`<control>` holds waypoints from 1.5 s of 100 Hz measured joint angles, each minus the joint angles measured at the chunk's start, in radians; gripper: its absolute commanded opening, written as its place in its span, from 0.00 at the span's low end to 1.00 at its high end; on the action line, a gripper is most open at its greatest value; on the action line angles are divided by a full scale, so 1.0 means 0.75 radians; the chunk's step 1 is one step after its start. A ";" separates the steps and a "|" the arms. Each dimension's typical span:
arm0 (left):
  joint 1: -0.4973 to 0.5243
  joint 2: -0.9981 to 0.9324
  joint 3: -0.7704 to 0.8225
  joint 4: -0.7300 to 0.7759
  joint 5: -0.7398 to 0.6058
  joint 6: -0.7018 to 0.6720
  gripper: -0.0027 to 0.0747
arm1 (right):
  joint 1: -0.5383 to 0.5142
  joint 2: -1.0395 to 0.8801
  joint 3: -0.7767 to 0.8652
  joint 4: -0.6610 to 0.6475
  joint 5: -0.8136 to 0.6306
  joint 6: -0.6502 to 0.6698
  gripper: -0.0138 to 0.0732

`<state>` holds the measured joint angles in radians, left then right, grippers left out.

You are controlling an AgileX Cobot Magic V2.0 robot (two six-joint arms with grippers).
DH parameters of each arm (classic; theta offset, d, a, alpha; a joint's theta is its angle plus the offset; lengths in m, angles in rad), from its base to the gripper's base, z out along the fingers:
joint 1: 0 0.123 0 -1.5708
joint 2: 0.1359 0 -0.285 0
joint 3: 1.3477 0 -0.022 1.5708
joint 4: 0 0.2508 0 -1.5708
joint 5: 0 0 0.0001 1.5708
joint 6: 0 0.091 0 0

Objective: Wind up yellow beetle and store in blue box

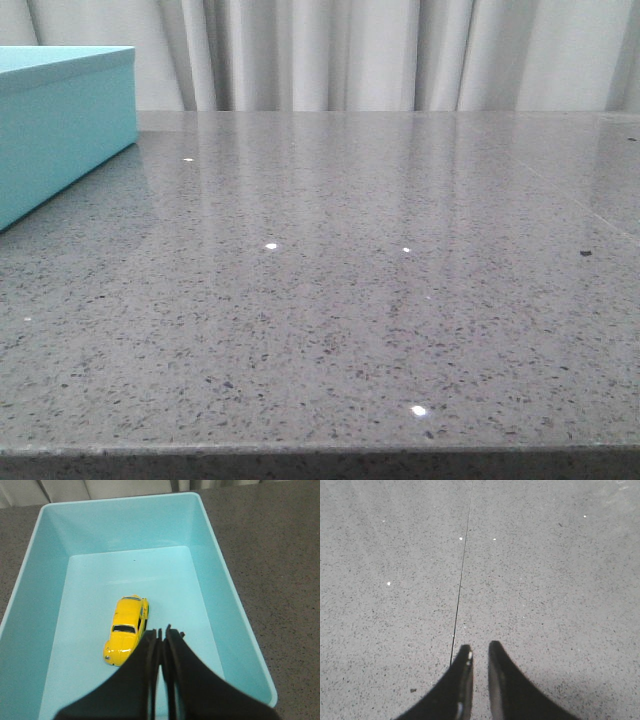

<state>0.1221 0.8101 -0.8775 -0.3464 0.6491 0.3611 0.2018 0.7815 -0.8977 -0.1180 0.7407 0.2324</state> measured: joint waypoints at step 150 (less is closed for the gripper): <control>0.000 -0.672 0.767 -0.131 -0.451 0.004 0.01 | 0.000 -0.603 0.864 -0.004 -0.827 0.000 0.09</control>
<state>0.1221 0.3064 -0.3022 -0.4447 0.3110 0.3645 0.2018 0.3288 -0.2497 -0.1214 0.1202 0.2324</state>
